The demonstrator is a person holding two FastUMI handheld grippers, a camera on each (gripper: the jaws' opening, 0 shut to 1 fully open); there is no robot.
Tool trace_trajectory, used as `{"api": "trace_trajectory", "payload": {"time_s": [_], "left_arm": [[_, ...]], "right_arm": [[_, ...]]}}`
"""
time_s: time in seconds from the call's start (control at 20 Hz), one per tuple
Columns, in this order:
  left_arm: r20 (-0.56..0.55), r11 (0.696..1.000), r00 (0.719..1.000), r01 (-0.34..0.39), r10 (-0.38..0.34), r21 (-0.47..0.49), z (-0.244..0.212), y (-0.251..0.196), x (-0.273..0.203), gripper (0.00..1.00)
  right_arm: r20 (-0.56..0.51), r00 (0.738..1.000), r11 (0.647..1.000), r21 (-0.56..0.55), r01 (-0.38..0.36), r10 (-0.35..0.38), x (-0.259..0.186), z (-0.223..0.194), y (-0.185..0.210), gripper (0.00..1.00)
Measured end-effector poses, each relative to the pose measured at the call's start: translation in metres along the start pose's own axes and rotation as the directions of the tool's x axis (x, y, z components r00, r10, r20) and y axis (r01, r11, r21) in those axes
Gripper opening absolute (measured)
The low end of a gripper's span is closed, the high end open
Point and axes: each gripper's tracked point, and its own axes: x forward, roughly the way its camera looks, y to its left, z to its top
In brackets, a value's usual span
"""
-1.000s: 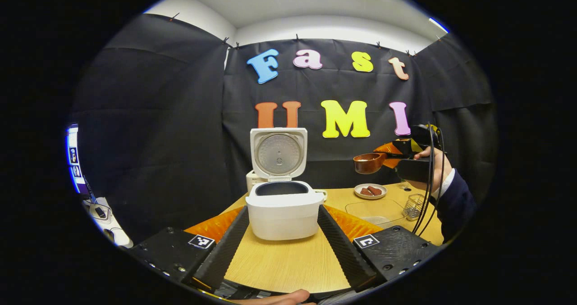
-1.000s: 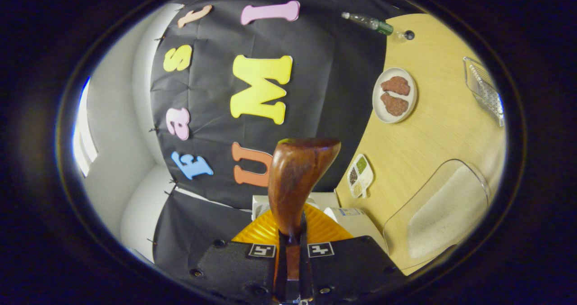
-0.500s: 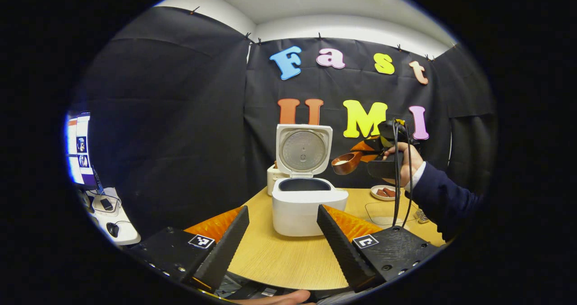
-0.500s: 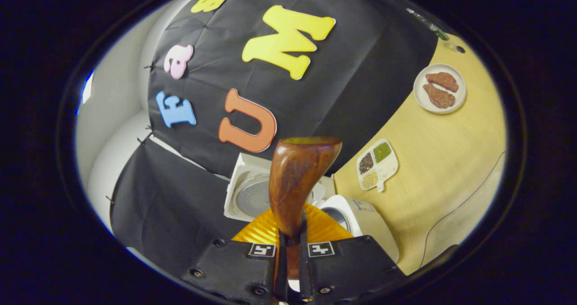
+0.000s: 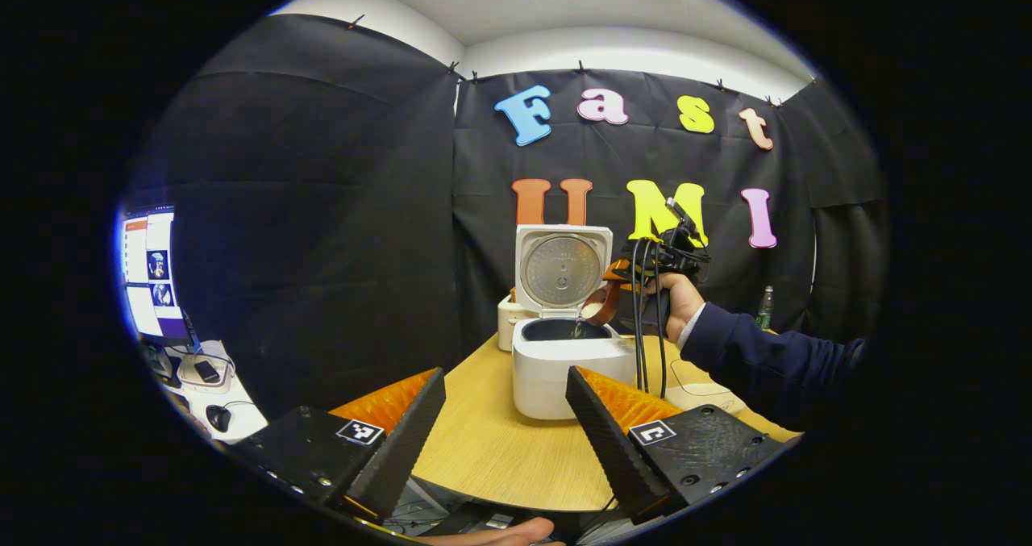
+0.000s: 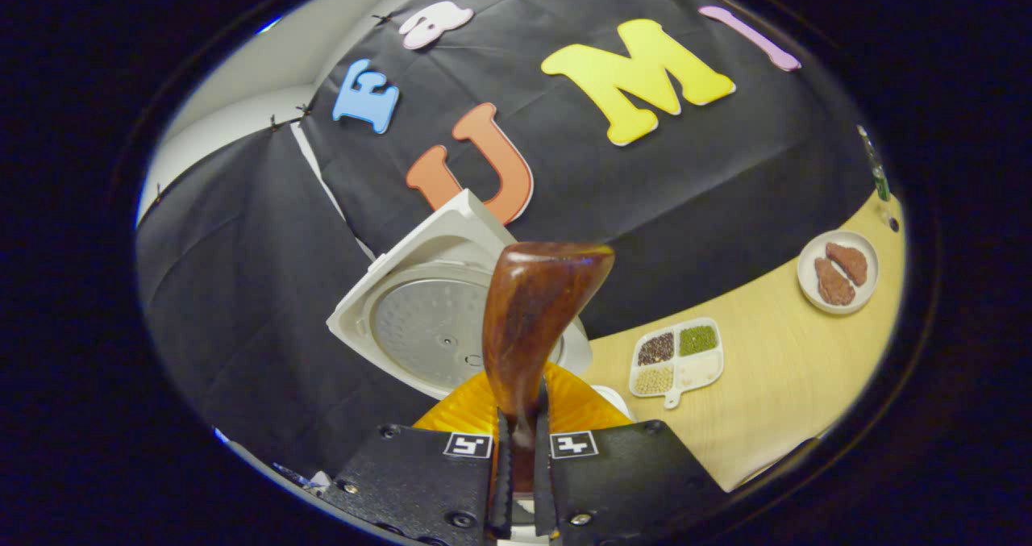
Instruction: Close the left gripper, press the button to open the rice cooker; take a wooden spoon from the chopstick holder with the right hand, scoop a spoonful of rice and pour it into the rice cooker, then put the wooden spoon back into the chopstick holder.
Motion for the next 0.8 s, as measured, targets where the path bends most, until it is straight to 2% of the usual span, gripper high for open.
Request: {"api": "trace_trajectory", "payload": {"time_s": [0.1, 0.3, 0.4, 0.5, 0.65, 0.8], "left_arm": [[0.003, 1.0, 1.0, 0.004, -0.004, 0.004, 0.001, 0.001, -0.003, 0.95], [-0.004, 1.0, 1.0, 0.005, -0.005, -0.001, -0.002, 0.003, 0.0, 0.95], [-0.004, 1.0, 1.0, 0.017, -0.017, -0.003, -0.003, -0.002, 0.001, 0.95], [-0.01, 0.999, 0.999, 0.032, -0.032, 0.003, -0.007, -0.009, 0.001, 0.95], [-0.002, 0.999, 0.999, 0.041, -0.041, 0.009, -0.004, -0.012, -0.002, 0.95], [0.004, 0.999, 0.999, 0.051, -0.051, 0.011, -0.003, -0.015, -0.001, 0.95]], "right_arm": [[0.013, 0.999, 0.999, -0.031, -0.03, 0.03, 0.003, 0.003, 0.011, 0.16], [0.003, 0.999, 0.991, -0.131, -0.039, 0.04, 0.007, -0.001, 0.02, 0.16], [0.006, 0.998, 0.975, -0.214, -0.057, 0.06, 0.01, -0.004, 0.024, 0.12], [-0.015, 0.997, 0.958, -0.276, -0.075, 0.074, 0.014, -0.012, 0.027, 0.16], [-0.031, 0.997, 0.916, -0.393, -0.079, 0.072, 0.019, -0.021, 0.028, 0.16], [-0.03, 0.997, 0.851, -0.519, -0.073, 0.066, 0.019, -0.029, 0.032, 0.16]]}}
